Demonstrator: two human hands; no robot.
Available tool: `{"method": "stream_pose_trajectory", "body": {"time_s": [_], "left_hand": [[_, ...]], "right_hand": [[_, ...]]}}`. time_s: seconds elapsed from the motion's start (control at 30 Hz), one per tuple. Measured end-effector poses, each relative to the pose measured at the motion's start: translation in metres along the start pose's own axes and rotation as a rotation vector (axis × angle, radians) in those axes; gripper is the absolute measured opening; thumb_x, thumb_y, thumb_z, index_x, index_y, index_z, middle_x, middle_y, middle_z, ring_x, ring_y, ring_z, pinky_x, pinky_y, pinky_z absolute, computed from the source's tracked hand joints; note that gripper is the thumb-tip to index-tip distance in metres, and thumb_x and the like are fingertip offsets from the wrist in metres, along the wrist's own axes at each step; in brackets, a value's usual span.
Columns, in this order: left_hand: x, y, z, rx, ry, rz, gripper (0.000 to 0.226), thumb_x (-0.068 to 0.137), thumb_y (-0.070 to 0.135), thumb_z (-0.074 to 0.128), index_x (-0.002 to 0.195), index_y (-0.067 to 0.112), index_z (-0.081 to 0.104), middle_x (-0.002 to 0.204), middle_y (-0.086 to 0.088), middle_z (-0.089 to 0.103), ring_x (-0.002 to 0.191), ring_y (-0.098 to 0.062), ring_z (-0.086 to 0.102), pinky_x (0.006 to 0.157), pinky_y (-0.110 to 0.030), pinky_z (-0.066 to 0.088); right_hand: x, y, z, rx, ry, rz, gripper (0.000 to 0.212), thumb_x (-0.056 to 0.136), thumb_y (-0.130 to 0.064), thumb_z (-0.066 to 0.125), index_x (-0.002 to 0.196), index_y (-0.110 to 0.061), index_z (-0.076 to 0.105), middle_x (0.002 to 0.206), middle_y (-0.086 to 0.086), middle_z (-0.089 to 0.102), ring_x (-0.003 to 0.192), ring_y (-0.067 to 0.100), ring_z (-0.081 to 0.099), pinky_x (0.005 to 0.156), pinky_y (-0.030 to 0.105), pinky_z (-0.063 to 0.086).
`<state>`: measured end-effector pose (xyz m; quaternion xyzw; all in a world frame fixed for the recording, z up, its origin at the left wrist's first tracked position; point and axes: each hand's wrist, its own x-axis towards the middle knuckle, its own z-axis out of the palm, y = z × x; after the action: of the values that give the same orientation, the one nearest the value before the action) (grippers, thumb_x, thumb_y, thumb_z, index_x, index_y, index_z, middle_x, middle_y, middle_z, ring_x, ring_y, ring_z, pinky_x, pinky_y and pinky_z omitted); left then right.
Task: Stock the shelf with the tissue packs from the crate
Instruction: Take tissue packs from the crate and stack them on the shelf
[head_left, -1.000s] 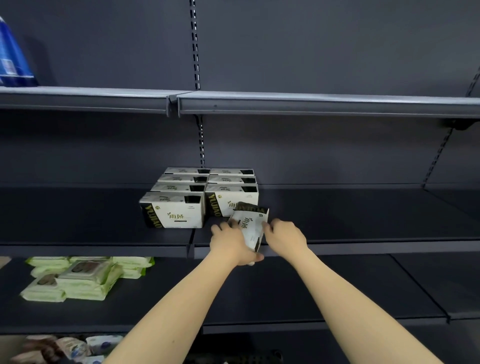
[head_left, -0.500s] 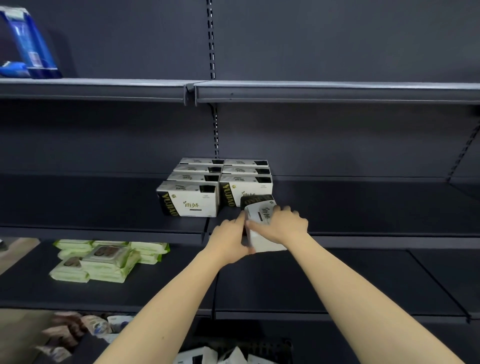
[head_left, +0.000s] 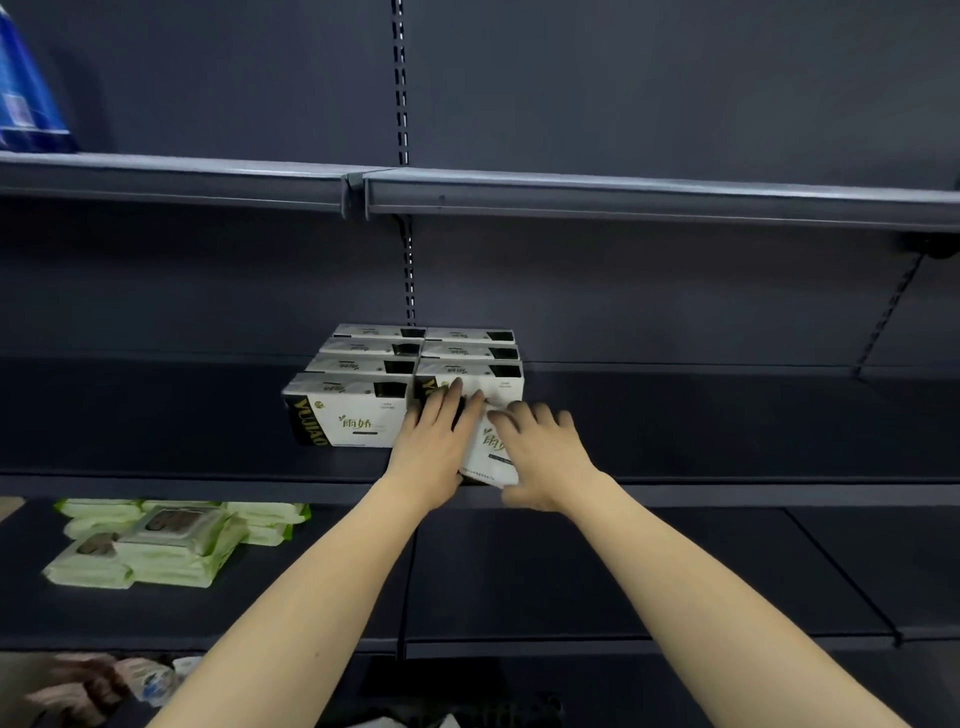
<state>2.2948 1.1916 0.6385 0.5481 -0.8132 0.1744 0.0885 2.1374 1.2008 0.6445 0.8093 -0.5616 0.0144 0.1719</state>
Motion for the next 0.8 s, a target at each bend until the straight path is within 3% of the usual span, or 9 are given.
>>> {"method": "stream_pose_trajectory", "body": {"time_s": [0.13, 0.23, 0.3, 0.4, 0.53, 0.63, 0.8], "left_hand": [[0.003, 0.0, 0.002, 0.018, 0.022, 0.023, 0.095, 0.087, 0.033, 0.062, 0.151, 0.014, -0.005, 0.158, -0.01, -0.001, 0.145, -0.026, 0.001, 0.116, -0.039, 0.008], [0.006, -0.002, 0.006, 0.02, 0.051, 0.047, 0.093, 0.082, 0.035, 0.068, 0.151, 0.009, 0.01, 0.156, -0.01, 0.015, 0.143, -0.027, 0.015, 0.116, -0.038, 0.013], [0.008, -0.006, 0.013, 0.012, 0.115, 0.059, 0.101, 0.055, 0.035, 0.088, 0.14, 0.006, 0.042, 0.14, -0.012, 0.047, 0.127, -0.028, 0.046, 0.106, -0.039, 0.037], [0.013, -0.012, 0.029, -0.037, 0.202, 0.075, 0.1, 0.024, 0.027, 0.096, 0.117, 0.007, 0.065, 0.113, -0.007, 0.066, 0.102, -0.025, 0.065, 0.086, -0.038, 0.052], [0.019, -0.014, 0.039, -0.067, 0.244, 0.092, 0.101, 0.02, 0.022, 0.095, 0.114, 0.011, 0.06, 0.104, -0.006, 0.068, 0.096, -0.024, 0.067, 0.082, -0.035, 0.054], [0.023, -0.015, 0.046, -0.062, 0.237, 0.059, 0.111, 0.018, 0.021, 0.095, 0.117, 0.01, 0.045, 0.106, -0.008, 0.067, 0.097, -0.025, 0.066, 0.085, -0.034, 0.053], [0.029, -0.017, 0.055, -0.028, 0.237, 0.031, 0.114, 0.019, 0.018, 0.095, 0.12, 0.008, 0.045, 0.112, -0.012, 0.066, 0.102, -0.029, 0.064, 0.09, -0.038, 0.05]], "right_hand": [[0.005, 0.01, 0.01, -0.142, 0.195, -0.086, 0.092, 0.037, -0.03, 0.083, 0.122, -0.016, 0.052, 0.113, 0.008, 0.058, 0.089, 0.029, 0.056, 0.072, 0.045, 0.048], [0.01, 0.013, 0.02, -0.145, 0.352, -0.153, 0.074, 0.052, -0.012, 0.067, 0.122, -0.016, 0.046, 0.115, 0.009, 0.059, 0.094, 0.03, 0.056, 0.079, 0.048, 0.049], [0.014, 0.011, 0.029, -0.148, 0.419, -0.175, 0.067, 0.06, -0.009, 0.058, 0.125, -0.016, 0.044, 0.118, 0.008, 0.058, 0.099, 0.029, 0.056, 0.084, 0.047, 0.047], [0.017, 0.005, 0.046, -0.094, 0.413, -0.164, 0.078, 0.055, -0.018, 0.077, 0.126, -0.017, 0.044, 0.12, 0.007, 0.057, 0.102, 0.027, 0.051, 0.087, 0.044, 0.045], [0.022, 0.002, 0.055, 0.033, 0.482, -0.128, 0.075, 0.06, -0.035, 0.08, 0.125, -0.017, 0.046, 0.117, 0.006, 0.058, 0.101, 0.026, 0.052, 0.091, 0.041, 0.044], [0.029, 0.01, 0.06, 0.087, 0.528, -0.04, 0.069, 0.063, -0.034, 0.08, 0.122, -0.011, 0.054, 0.114, 0.007, 0.059, 0.103, 0.028, 0.056, 0.093, 0.043, 0.045], [0.036, 0.02, 0.072, 0.168, 0.528, 0.063, 0.077, 0.059, -0.031, 0.085, 0.124, -0.006, 0.051, 0.119, 0.012, 0.059, 0.109, 0.031, 0.058, 0.093, 0.045, 0.048]]}}
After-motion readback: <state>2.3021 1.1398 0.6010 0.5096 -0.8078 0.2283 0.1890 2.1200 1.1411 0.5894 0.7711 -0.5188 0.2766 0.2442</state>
